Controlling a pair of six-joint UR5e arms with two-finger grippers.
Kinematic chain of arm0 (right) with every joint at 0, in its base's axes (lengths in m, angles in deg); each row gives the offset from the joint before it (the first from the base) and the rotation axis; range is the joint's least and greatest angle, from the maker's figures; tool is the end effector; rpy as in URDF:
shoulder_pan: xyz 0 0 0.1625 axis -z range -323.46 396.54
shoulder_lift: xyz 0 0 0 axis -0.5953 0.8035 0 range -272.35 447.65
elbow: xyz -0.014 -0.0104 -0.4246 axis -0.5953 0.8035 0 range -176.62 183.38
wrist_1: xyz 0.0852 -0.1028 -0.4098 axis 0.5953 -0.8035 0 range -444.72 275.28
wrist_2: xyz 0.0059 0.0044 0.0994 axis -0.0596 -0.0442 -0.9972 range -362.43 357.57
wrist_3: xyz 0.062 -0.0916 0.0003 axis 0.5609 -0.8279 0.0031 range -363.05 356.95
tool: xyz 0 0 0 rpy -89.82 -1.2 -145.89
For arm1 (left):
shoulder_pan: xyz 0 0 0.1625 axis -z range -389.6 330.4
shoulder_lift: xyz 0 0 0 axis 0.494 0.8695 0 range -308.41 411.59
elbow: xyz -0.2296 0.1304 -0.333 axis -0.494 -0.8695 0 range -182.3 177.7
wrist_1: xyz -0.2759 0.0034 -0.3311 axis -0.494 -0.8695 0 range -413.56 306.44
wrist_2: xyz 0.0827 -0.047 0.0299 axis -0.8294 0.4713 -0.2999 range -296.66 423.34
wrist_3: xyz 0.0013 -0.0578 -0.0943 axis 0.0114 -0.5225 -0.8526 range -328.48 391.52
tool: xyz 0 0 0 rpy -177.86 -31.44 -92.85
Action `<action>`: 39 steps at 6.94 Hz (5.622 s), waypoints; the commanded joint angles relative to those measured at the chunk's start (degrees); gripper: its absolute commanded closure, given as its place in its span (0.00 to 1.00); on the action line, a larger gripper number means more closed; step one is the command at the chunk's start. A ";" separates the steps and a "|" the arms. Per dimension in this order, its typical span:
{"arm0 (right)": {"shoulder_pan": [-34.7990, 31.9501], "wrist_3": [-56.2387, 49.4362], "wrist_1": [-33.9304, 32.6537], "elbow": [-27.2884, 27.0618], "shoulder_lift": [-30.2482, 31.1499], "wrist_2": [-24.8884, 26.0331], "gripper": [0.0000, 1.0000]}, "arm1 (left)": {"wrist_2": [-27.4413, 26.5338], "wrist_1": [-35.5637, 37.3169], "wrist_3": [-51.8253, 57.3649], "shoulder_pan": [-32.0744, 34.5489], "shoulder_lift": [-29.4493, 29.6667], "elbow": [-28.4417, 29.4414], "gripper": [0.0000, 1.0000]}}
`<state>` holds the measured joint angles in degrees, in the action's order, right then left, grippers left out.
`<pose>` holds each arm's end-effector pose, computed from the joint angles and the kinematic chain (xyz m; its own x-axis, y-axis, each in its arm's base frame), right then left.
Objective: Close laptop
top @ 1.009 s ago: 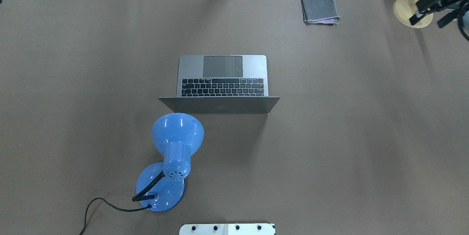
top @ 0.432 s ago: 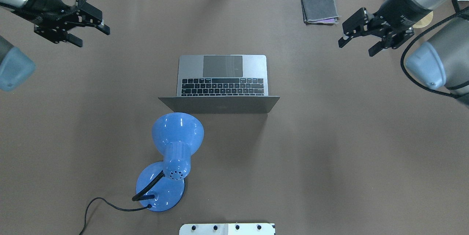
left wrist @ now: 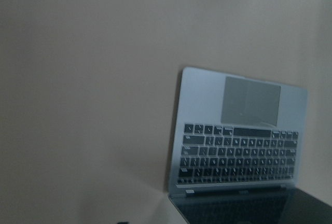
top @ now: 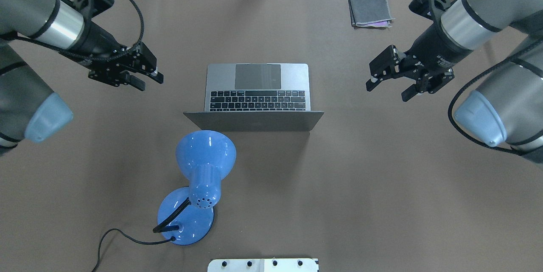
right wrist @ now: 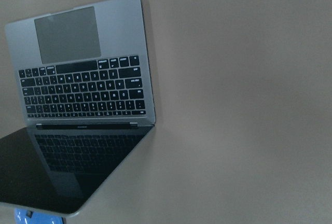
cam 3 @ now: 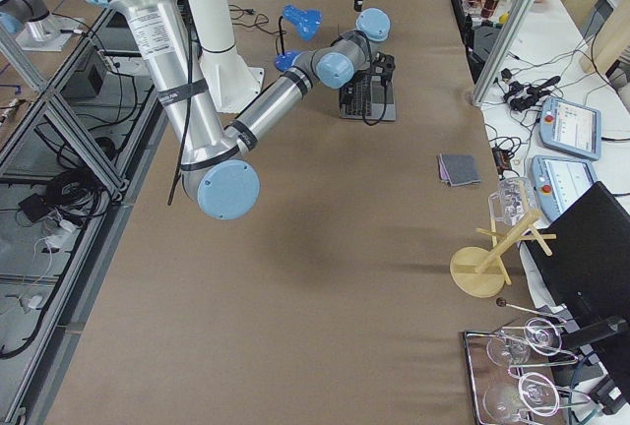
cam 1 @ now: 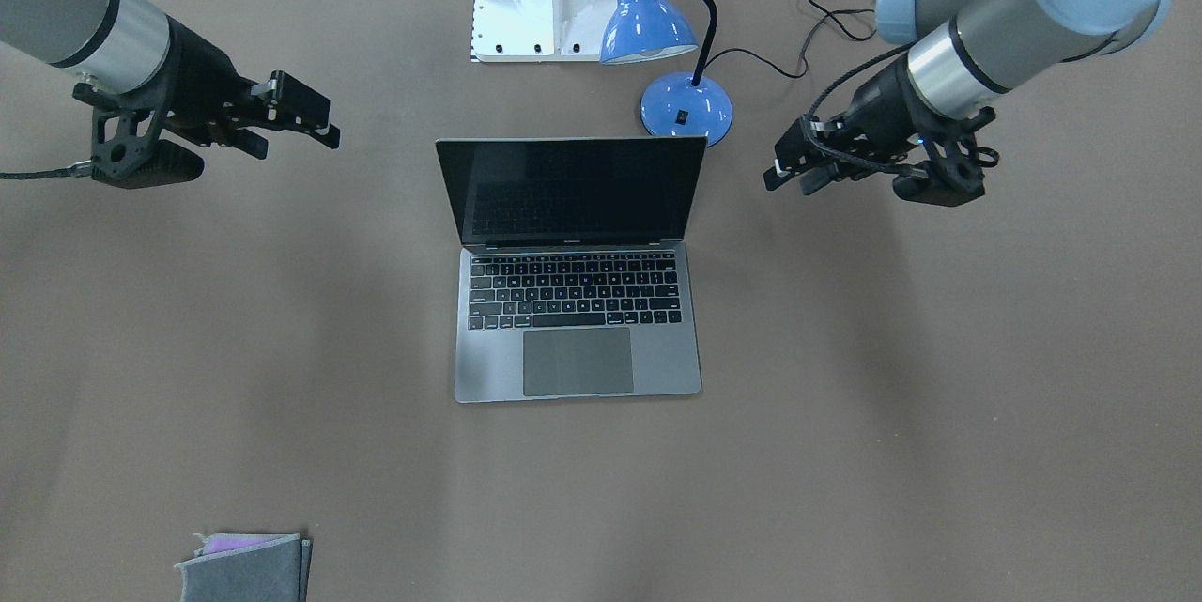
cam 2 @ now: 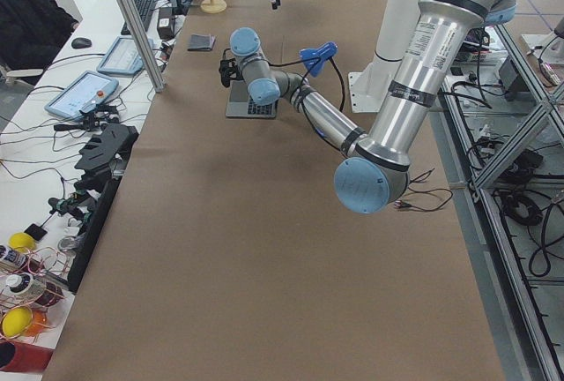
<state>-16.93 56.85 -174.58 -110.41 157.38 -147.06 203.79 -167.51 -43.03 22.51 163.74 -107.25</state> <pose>-0.2974 -0.4739 0.2527 0.4329 0.0965 0.8963 0.1045 0.9822 -0.1563 0.3287 -0.5008 0.2557 0.3100 -0.1223 -0.9428 0.0059 0.9919 -0.1268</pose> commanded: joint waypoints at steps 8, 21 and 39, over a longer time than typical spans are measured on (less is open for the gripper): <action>14.61 0.75 0.03 -4.09 -1.43 5.40 1.00 | 5.72 -0.05 -6.14 -7.90 1.93 -1.13 1.00; 11.38 0.75 8.38 11.37 -14.52 12.00 1.00 | 2.22 0.04 -5.87 -9.22 6.85 4.32 1.00; 9.26 0.39 31.50 52.52 -29.65 18.42 1.00 | -14.76 -14.02 -0.07 -8.51 23.38 39.91 1.00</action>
<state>-8.05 57.12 -143.22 -58.75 128.22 -129.27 189.19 -181.48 -43.10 14.14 187.08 -67.50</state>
